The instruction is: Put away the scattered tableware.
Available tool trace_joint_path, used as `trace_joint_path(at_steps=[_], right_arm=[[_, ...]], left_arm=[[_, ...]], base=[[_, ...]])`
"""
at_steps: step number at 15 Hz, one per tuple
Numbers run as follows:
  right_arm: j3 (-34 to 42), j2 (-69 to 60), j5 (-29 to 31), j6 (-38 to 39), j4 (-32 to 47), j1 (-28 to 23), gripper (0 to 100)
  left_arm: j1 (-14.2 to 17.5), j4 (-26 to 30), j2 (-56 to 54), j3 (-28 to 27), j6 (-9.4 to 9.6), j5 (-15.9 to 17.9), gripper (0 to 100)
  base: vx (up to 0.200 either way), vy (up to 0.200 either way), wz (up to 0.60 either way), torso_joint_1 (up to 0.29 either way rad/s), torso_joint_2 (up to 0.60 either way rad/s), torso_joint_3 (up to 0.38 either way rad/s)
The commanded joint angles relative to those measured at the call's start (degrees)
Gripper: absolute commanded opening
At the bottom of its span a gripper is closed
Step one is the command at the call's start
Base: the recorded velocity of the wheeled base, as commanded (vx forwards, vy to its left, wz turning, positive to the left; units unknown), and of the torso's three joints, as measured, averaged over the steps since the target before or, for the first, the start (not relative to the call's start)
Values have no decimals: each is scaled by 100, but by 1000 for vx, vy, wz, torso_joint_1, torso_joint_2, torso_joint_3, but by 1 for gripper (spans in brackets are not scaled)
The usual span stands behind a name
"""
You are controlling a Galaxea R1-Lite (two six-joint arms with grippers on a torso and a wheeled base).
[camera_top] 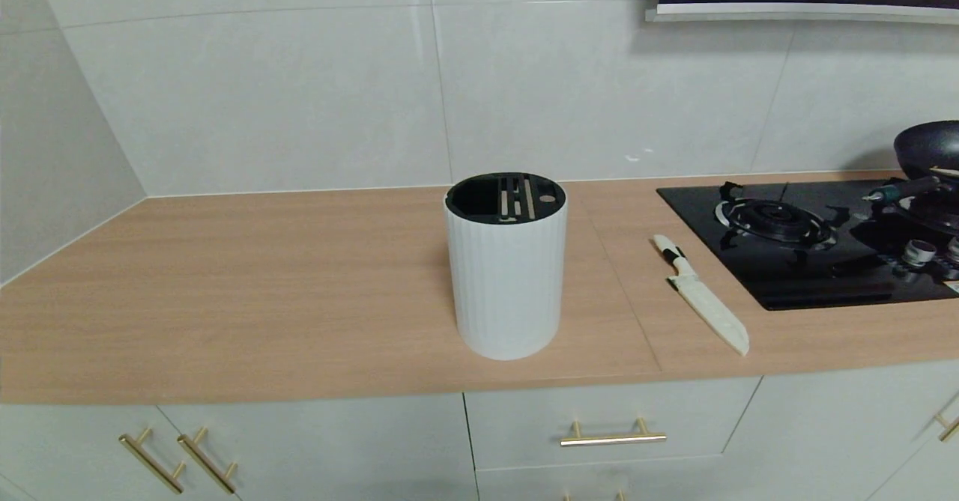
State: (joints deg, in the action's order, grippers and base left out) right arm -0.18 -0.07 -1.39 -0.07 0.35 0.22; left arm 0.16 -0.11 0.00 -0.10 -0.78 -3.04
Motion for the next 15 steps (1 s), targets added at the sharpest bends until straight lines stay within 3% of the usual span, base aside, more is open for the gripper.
trace_joint_path(at_steps=[1,15], right_arm=[[1,7,-2,-1,0,4,100],[1,7,-2,7,0,-4,100]], left_arm=[[2,2,0,1,-1,-4,100],[2,2,0,1,-1,-4,100]], base=[[0,0,0,212,-520,-305],[0,0,0,234,-520,-289]])
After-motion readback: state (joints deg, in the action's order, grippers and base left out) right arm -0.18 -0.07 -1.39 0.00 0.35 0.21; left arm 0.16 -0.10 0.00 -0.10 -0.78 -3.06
